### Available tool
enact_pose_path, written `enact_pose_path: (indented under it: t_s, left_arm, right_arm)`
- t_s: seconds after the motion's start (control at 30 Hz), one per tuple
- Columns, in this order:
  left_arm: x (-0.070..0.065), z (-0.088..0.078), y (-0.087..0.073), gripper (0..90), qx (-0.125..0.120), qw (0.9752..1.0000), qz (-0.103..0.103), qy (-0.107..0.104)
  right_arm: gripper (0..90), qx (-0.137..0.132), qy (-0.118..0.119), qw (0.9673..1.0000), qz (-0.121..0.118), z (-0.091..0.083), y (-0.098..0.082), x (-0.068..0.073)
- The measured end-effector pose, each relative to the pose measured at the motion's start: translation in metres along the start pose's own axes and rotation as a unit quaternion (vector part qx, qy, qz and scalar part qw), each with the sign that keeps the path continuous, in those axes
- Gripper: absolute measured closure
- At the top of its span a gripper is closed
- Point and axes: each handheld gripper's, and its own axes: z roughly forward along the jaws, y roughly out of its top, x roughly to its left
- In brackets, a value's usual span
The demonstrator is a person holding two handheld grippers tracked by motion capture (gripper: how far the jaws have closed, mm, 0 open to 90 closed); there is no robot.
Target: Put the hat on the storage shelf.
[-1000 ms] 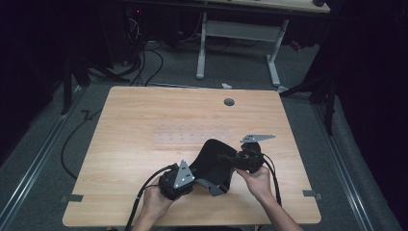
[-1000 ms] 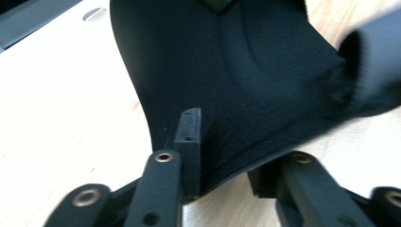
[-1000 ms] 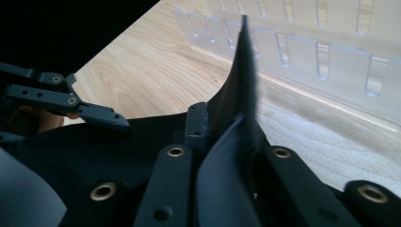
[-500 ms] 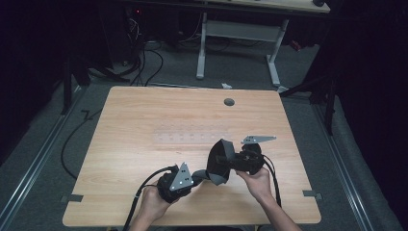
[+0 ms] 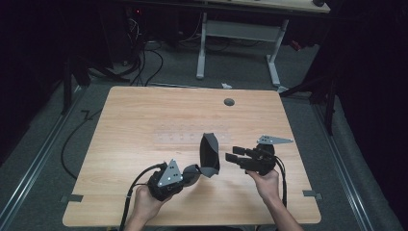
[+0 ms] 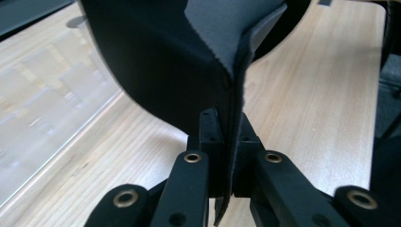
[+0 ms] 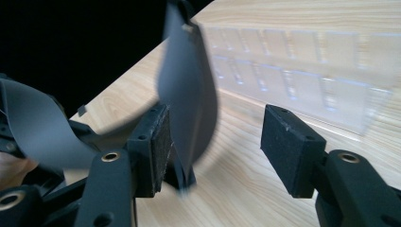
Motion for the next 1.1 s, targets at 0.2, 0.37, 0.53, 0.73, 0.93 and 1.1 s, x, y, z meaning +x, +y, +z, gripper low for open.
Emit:
enact_pose_path:
  t_s: [0.2,0.37,0.53,0.73,0.93,1.1]
  left_arm:
    - [0.006,-0.011,0.010,86.8,-0.025,0.9995,-0.017,0.001]
    - [0.011,-0.017,0.017,86.8,-0.042,0.9986,-0.031,0.007]
    - [0.018,-0.023,0.023,86.8,-0.057,0.9973,-0.043,0.019]
    - [0.026,-0.029,0.030,86.7,-0.074,0.9956,-0.050,0.029]
    - [0.035,-0.033,0.037,86.7,-0.090,0.9936,-0.056,0.038]
    - [0.040,-0.036,0.043,86.7,-0.100,0.9920,-0.061,0.046]
  right_arm:
    - [41.9,0.010,-0.051,0.9986,-0.003,-0.006,-0.016,-0.018]
    - [41.1,0.037,-0.118,0.9922,-0.016,-0.002,-0.036,-0.031]
    - [40.4,0.062,-0.171,0.9828,-0.029,0.005,-0.053,-0.041]
    - [38.3,0.070,-0.227,0.9701,-0.050,0.006,-0.064,-0.048]
    - [36.8,0.077,-0.262,0.9600,-0.064,0.008,-0.070,-0.052]
    - [36.0,0.086,-0.269,0.9573,-0.064,0.010,-0.072,-0.053]
